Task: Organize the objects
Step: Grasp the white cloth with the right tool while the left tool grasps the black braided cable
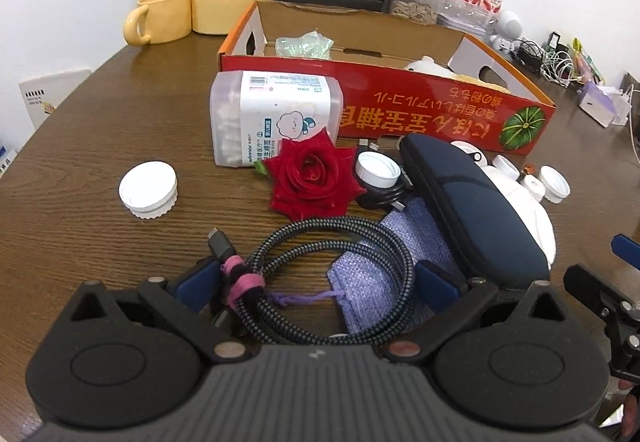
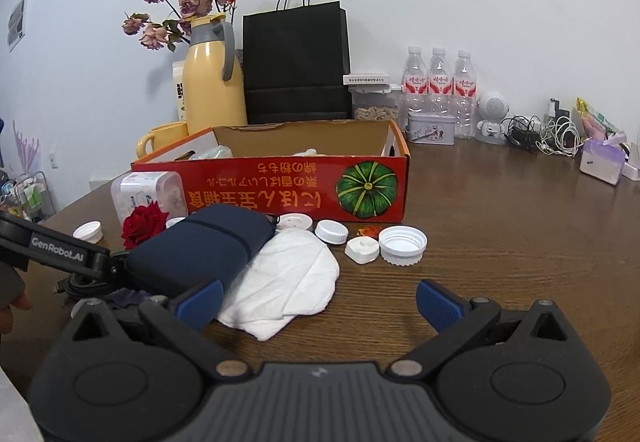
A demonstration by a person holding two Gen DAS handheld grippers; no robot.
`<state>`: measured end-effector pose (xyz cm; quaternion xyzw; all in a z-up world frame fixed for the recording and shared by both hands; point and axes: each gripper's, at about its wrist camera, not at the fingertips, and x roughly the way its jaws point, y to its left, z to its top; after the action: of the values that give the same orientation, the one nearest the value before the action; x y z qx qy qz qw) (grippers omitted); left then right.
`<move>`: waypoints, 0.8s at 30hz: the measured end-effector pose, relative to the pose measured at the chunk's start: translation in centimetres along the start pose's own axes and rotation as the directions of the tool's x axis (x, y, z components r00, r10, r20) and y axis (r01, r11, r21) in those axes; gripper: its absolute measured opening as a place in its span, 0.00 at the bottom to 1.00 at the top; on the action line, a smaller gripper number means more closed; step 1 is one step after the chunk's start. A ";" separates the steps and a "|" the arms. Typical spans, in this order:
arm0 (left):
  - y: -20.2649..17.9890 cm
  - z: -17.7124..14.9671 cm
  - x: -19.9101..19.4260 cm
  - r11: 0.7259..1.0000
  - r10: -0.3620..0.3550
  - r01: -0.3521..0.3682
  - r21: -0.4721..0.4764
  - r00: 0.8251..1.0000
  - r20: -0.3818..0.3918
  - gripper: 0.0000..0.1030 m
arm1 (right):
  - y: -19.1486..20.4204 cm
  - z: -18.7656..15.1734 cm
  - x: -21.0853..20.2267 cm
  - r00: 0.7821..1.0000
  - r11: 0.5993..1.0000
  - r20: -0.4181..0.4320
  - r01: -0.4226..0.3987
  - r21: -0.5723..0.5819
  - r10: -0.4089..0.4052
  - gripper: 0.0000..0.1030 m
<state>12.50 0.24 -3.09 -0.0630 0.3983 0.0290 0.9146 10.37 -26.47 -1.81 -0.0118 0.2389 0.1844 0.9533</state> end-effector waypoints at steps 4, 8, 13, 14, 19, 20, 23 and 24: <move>-0.1 -0.5 -0.3 1.000 0.008 -0.008 0.004 0.999 0.050 0.93 | -0.2 -0.1 0.3 1.000 1.000 -0.008 -0.002 0.003 0.002 1.00; 0.1 -0.8 -0.5 1.000 -0.003 0.003 -0.001 0.998 0.069 0.92 | -0.2 -0.1 1.0 1.000 1.000 -0.024 0.004 -0.009 -0.004 1.00; 0.6 -0.9 -0.8 1.000 -0.006 0.008 -0.023 0.997 0.079 0.91 | 0.0 0.3 2.7 0.996 0.997 -0.089 0.002 -0.080 -0.009 1.00; 0.8 -0.9 -0.8 1.000 -0.007 0.009 -0.026 0.997 0.081 0.91 | 0.1 0.5 3.0 0.995 0.995 -0.100 -0.009 -0.100 -0.001 1.00; 1.4 -1.0 -1.2 0.999 -0.006 0.009 -0.043 0.996 0.088 0.91 | 0.6 1.5 4.6 0.985 0.976 -0.159 -0.093 -0.197 0.061 1.00; 1.5 -1.1 -1.3 0.999 -0.006 0.010 -0.045 0.996 0.088 0.91 | 0.7 1.7 5.0 0.984 0.972 -0.168 -0.101 -0.213 0.066 1.00; 1.6 -1.1 -1.5 0.999 -0.009 0.014 -0.046 0.996 0.093 0.91 | 1.0 2.0 5.8 0.979 0.959 -0.178 -0.140 -0.245 0.097 1.00; 1.6 -1.2 -1.5 0.999 -0.011 0.016 -0.045 0.995 0.095 0.91 | 1.0 2.1 6.1 0.977 0.957 -0.183 -0.153 -0.247 0.108 1.00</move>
<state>10.42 1.68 -2.93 -0.0849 0.3533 0.0349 0.9310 15.90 -23.16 -2.71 -0.1363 0.2923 0.2752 0.9057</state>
